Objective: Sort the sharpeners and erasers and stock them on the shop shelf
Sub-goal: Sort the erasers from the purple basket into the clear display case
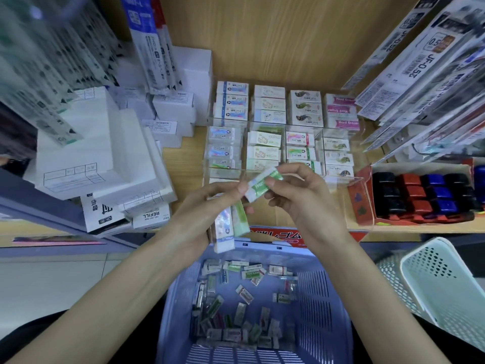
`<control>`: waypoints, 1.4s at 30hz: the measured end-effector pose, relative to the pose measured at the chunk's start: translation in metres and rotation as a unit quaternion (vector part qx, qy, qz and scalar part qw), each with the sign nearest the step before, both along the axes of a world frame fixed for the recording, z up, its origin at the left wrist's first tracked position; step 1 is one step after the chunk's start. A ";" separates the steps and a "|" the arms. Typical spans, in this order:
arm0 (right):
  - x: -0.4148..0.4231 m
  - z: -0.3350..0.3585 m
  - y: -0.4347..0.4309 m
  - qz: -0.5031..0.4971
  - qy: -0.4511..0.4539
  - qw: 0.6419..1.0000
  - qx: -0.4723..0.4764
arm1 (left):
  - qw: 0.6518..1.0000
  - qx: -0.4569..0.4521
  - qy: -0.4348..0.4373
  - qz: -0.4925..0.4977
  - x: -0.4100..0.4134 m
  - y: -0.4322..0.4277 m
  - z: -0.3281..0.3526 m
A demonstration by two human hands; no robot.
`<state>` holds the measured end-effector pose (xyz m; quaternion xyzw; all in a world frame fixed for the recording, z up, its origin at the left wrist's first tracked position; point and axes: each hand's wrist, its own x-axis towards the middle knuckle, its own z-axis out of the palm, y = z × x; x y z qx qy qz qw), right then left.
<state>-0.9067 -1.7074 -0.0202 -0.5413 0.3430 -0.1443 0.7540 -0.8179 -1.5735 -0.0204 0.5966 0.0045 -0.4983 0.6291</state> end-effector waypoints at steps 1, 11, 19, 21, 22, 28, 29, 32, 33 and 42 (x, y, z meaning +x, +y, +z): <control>-0.002 -0.002 0.000 -0.021 0.000 1.000 0.017 | 1.000 -0.001 0.027 0.009 0.002 0.001 0.000; -0.003 -0.016 0.012 -0.073 0.039 0.996 -0.038 | 0.987 0.028 0.071 0.141 0.024 0.030 -0.009; 0.016 -0.022 0.029 0.012 0.104 0.978 -0.180 | 0.970 0.021 0.150 0.188 0.027 0.040 -0.008; 0.029 -0.025 0.035 0.035 0.099 0.975 -0.195 | 0.963 0.017 0.164 0.212 0.028 0.043 -0.008; 0.035 -0.028 0.038 0.046 0.106 0.966 -0.232 | 0.961 0.012 0.166 0.219 0.029 0.044 -0.007; 0.044 -0.059 0.035 0.080 0.154 0.736 -0.654 | 0.980 -0.009 0.095 0.175 0.028 0.042 0.000; 0.044 -0.060 0.033 0.072 0.164 0.714 -0.676 | 0.981 -0.012 0.084 0.173 0.026 0.042 0.001; 0.043 -0.065 0.035 0.043 0.208 0.682 -0.700 | 0.983 -0.012 0.074 0.168 0.025 0.043 0.002; 0.043 -0.066 0.036 0.037 0.223 0.678 -0.699 | 0.984 -0.011 0.073 0.164 0.025 0.044 0.003; 0.027 -0.017 0.056 0.106 0.068 0.957 -0.261 | 0.985 -0.037 0.070 0.156 0.020 0.037 0.008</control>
